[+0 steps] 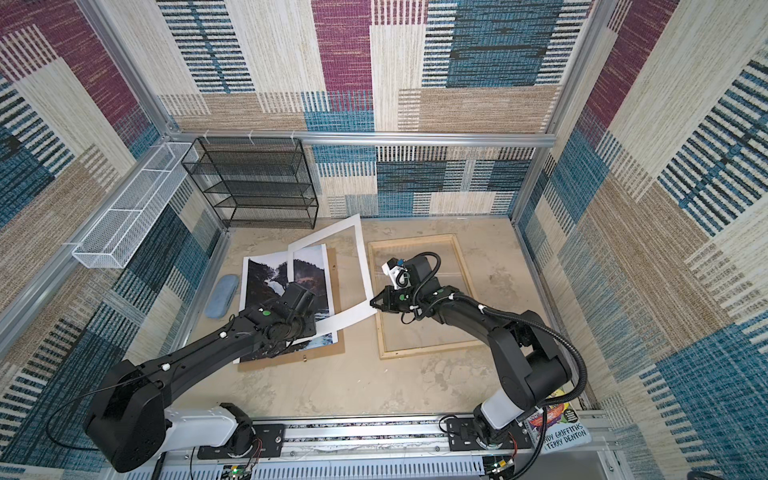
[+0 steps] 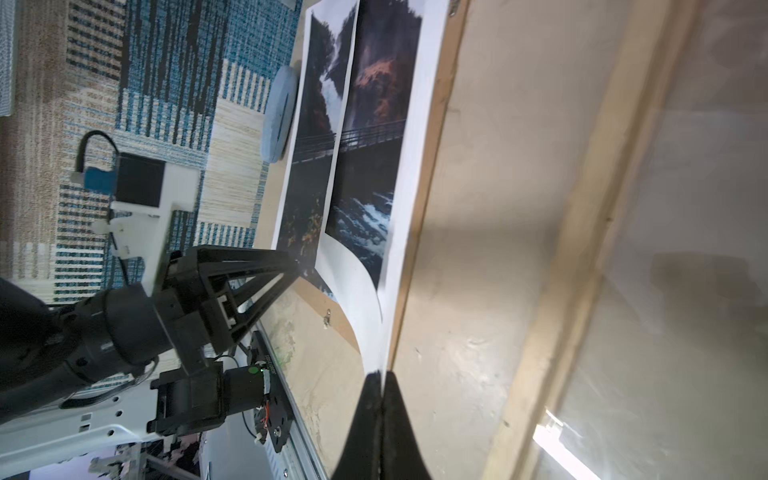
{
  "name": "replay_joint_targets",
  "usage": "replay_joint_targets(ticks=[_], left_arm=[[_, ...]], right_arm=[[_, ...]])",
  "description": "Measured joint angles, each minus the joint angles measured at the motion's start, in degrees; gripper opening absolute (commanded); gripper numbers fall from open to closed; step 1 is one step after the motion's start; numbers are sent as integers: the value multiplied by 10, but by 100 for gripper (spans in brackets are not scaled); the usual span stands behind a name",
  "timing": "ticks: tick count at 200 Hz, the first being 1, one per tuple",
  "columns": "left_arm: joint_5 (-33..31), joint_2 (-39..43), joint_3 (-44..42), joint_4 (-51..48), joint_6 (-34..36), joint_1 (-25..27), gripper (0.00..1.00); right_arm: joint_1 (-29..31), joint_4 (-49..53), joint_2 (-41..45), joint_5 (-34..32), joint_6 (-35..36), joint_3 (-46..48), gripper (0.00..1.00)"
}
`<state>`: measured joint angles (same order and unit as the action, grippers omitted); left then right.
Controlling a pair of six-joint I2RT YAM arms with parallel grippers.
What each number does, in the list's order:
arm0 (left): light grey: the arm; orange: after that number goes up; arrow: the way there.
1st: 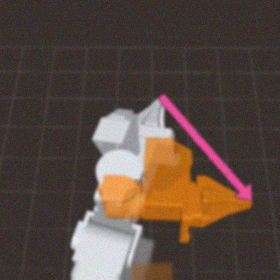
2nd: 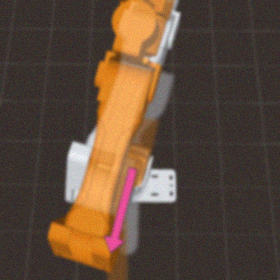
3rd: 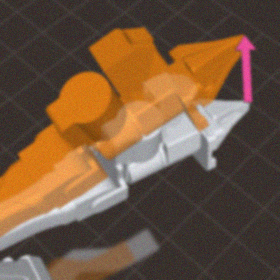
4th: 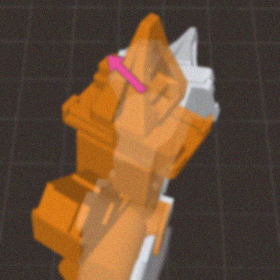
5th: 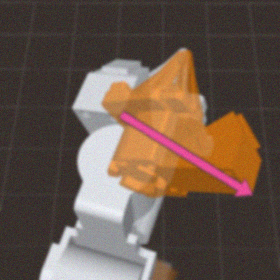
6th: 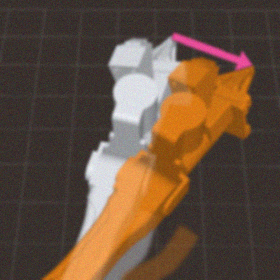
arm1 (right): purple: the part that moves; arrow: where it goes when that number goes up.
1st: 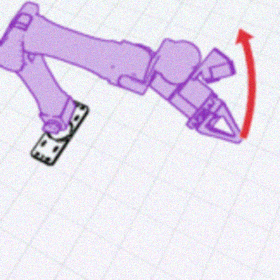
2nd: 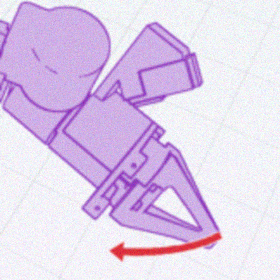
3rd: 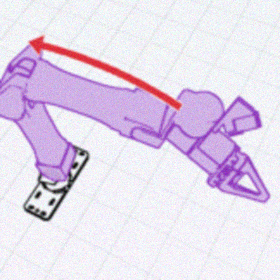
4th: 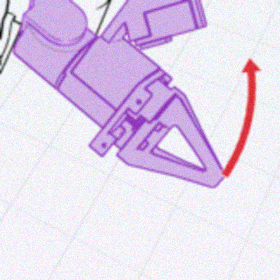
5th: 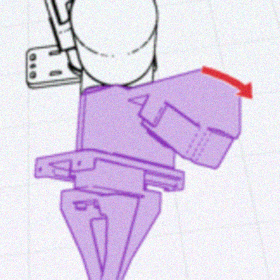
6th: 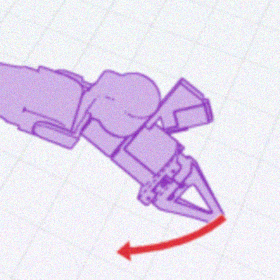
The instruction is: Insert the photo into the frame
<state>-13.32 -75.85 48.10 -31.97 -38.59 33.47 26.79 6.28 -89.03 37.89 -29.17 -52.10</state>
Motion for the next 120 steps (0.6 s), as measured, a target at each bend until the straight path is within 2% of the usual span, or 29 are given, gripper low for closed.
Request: replay_joint_targets(ticks=[31,57,120], left_arm=[[20,-29,26,10,16,1,36],[49,-64,40,33,17,22,35],[94,-150,77,103,3,132,35]], right_arm=[[-44,83,44,-10,55,4,0],[-86,123,70,-15,84,12,0],[-164,146,57,-24,118,3,0]])
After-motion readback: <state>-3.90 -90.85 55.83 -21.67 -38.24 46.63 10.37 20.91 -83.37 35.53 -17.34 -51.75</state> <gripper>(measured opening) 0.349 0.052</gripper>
